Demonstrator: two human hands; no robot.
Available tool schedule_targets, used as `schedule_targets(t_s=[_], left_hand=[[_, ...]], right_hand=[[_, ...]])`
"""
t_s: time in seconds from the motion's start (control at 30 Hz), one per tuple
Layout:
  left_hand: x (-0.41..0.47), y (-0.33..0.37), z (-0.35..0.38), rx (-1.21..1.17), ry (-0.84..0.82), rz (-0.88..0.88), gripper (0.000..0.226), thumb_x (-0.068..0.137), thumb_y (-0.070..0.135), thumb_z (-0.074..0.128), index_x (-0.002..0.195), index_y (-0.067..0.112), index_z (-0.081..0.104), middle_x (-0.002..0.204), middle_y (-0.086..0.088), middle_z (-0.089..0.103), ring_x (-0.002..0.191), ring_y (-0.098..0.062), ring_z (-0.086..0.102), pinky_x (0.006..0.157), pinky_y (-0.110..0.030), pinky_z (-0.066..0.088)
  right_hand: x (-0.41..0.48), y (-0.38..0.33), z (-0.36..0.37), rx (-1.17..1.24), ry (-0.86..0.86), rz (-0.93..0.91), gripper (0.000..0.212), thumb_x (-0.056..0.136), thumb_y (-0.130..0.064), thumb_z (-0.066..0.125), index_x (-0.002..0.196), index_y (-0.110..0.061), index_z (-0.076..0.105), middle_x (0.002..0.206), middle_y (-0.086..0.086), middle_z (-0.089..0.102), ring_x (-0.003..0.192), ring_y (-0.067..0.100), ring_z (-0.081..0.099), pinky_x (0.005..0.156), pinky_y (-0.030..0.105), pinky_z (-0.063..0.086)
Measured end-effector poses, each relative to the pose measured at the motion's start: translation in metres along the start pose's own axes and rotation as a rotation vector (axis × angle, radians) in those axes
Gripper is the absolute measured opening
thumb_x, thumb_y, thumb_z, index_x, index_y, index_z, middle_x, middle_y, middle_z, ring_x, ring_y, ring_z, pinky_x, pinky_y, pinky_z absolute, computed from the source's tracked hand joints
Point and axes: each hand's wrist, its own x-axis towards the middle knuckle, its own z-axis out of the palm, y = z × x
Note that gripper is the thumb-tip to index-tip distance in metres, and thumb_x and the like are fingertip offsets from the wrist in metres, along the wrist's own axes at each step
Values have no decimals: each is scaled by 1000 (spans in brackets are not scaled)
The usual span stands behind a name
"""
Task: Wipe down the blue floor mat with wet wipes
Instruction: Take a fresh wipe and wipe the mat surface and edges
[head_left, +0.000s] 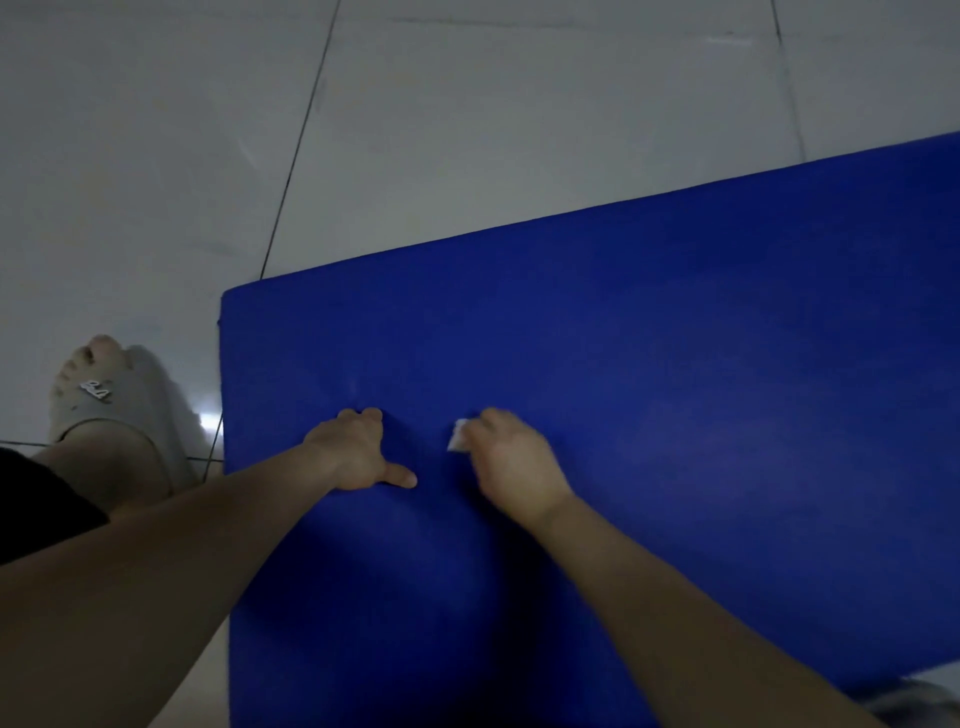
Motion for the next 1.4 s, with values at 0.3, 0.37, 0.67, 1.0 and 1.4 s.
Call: schedule_targets(t_s=[0.3,0.37,0.67,1.0,1.4], left_hand=[[0,-2,-1,-8,-2,18,104,71,75,75,148,17,33,143,-7,41,120,-26,53,97,-42,53],[0,-1,0,-5,5,20,105,71,75,75,148,17,33,143,-7,41,120,-26,53,96,-41,53],[-1,-1,0,-4,18,21,110,72,75,74,153,16,28,149,-8,39,125,-27,52,97,-39,52],[-4,-1,0,9,28,21,108,72,77,72,150,16,30,144,-8,41,118,-26,54,93,-39,53],[-1,-4,-2,17,19,58,108,70,77,73,149,15,33,141,-6,45,118,-23,54,96,-38,54]], right_hand=[[-9,142,-95,-203,278,824,18,96,-7,52,112,-1,59,112,23,57,91,43,60,66,41,43],[-7,141,-94,-186,308,931,20,97,-6,51,115,1,58,111,25,56,87,42,59,66,40,42],[22,-5,-7,-37,121,542,20,84,0,59,103,-3,64,93,17,63,74,35,62,60,38,49],[31,-21,3,-168,-3,162,11,81,-19,68,79,-14,59,72,6,62,52,24,60,43,28,40],[28,141,-90,-354,197,871,18,99,-9,49,115,-3,47,98,23,61,70,31,53,56,35,36]])
